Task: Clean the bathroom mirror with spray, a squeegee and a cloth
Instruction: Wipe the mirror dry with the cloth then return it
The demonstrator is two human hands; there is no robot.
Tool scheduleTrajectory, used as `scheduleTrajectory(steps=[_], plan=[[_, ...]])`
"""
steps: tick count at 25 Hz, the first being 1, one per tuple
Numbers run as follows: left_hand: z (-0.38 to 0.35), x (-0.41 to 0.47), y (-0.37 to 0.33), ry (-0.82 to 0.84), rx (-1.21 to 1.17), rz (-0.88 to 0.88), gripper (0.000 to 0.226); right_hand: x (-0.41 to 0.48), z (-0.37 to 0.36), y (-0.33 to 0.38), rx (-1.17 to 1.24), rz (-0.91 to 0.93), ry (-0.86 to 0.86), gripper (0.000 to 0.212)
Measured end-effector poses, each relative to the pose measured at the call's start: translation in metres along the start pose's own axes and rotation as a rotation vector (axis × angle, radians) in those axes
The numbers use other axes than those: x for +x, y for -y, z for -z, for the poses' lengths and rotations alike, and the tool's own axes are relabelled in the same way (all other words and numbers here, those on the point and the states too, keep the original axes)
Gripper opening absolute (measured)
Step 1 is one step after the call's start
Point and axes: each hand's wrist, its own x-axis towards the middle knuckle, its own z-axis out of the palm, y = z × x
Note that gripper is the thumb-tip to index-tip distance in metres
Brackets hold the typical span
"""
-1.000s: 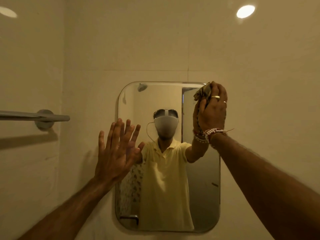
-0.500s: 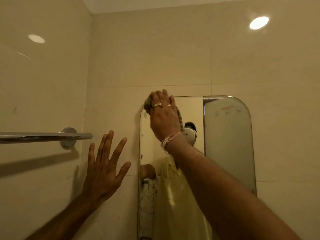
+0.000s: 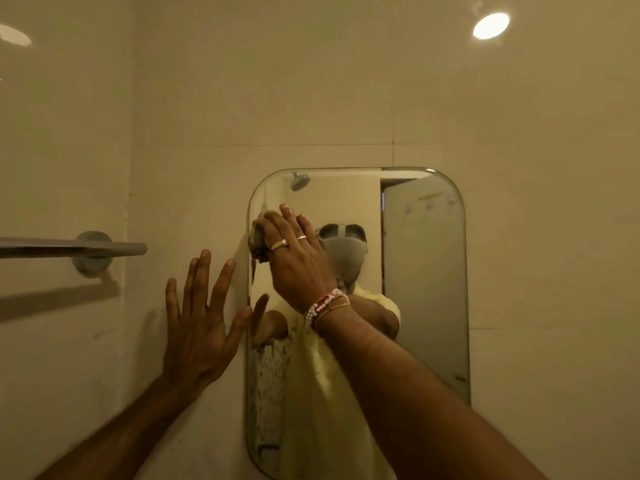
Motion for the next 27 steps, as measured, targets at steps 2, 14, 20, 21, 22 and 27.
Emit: scheduleTrajectory(steps=[2, 14, 20, 21, 22, 27], plan=[[-0.005, 0.002, -0.011, 0.013, -0.026, 0.013, 0.078, -0.008, 0.015, -0.023, 0.008, -0.074, -0.062, 0.060], [-0.037, 0.004, -0.035, -0.005, -0.055, -0.058, 0.085, -0.090, 0.110, -0.163, 0.017, -0.554, -0.436, 0.051], [-0.016, -0.004, -0.017, 0.025, 0.009, -0.022, 0.075, -0.057, 0.070, -0.099, -0.013, -0.499, -0.373, 0.059], [-0.011, -0.006, -0.014, 0.024, -0.011, -0.008, 0.074, -0.050, 0.057, -0.084, -0.031, -0.438, -0.327, 0.060], [-0.006, -0.008, -0.010, 0.029, -0.036, 0.008, 0.076, -0.043, 0.044, -0.068, -0.039, -0.381, -0.289, 0.061], [0.004, -0.025, 0.009, 0.078, -0.032, 0.039, 0.078, -0.037, -0.027, 0.016, -0.043, -0.143, -0.123, 0.064]])
